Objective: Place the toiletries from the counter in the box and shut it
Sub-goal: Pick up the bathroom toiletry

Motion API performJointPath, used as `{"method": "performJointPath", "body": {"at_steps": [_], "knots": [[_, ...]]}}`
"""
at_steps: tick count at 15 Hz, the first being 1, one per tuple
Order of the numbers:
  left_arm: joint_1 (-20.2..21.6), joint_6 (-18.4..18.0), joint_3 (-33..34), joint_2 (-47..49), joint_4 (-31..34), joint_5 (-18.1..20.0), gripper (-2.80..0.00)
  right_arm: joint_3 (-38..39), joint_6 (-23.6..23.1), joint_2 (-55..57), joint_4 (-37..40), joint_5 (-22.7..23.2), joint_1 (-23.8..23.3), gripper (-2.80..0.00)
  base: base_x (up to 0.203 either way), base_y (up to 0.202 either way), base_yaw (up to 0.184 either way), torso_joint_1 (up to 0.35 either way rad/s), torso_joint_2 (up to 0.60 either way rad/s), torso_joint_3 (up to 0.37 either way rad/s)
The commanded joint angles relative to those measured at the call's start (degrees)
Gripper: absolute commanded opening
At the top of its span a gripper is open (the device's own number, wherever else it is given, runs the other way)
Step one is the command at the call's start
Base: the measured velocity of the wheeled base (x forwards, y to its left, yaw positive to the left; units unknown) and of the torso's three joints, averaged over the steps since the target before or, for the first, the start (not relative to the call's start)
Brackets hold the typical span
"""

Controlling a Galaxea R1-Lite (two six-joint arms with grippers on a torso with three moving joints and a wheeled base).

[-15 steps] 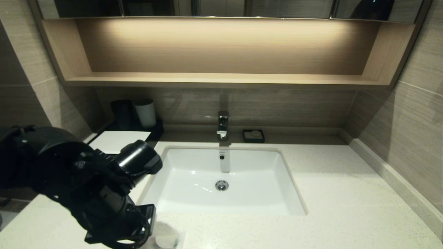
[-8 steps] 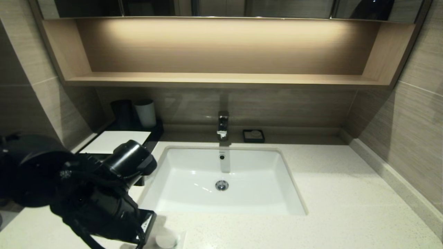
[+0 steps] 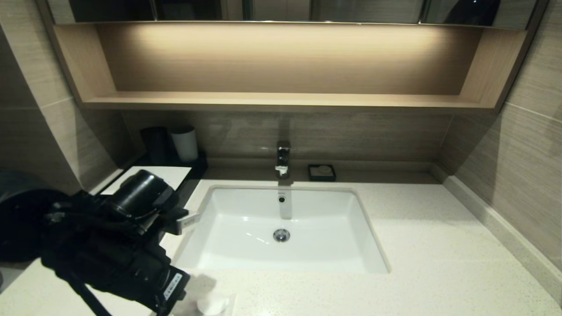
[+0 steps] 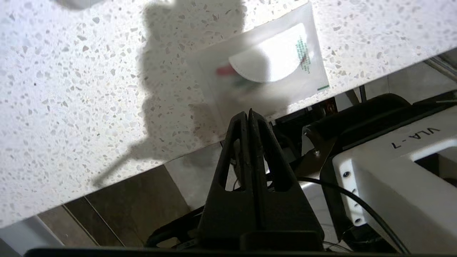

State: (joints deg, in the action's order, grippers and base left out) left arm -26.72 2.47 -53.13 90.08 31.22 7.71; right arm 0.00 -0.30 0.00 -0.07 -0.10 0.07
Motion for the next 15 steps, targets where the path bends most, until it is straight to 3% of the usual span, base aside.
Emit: {"method": "performJointPath", "body": {"at_steps": [1,4,8,15], "knots": [[1.9,-4.35,2.94,-4.02,-2.42,3.79,-2.8,0.09,-0.05,0.0,-0.02,0.01,0.01,-2.8,0.0,0.0,0.0,0.0,0.0,0.0],[2.32,-6.28,9.96,-8.8,-11.79,7.05,-2.8,0.09,-0.04,0.0,-0.02,0.01,0.01,-2.8,0.0,0.0,0.0,0.0,0.0,0.0],[1.7,-6.17,20.34,-15.29,-23.87,8.25,-2.8,0.09,0.03,0.0,-0.02,0.01,0.01,-2.8,0.0,0.0,0.0,0.0,0.0,0.0],[1.8,-6.33,28.08,-15.15,-29.54,8.27,-2.8,0.09,-0.05,0.0,-0.02,0.01,0.01,-2.8,0.0,0.0,0.0,0.0,0.0,0.0]]}}
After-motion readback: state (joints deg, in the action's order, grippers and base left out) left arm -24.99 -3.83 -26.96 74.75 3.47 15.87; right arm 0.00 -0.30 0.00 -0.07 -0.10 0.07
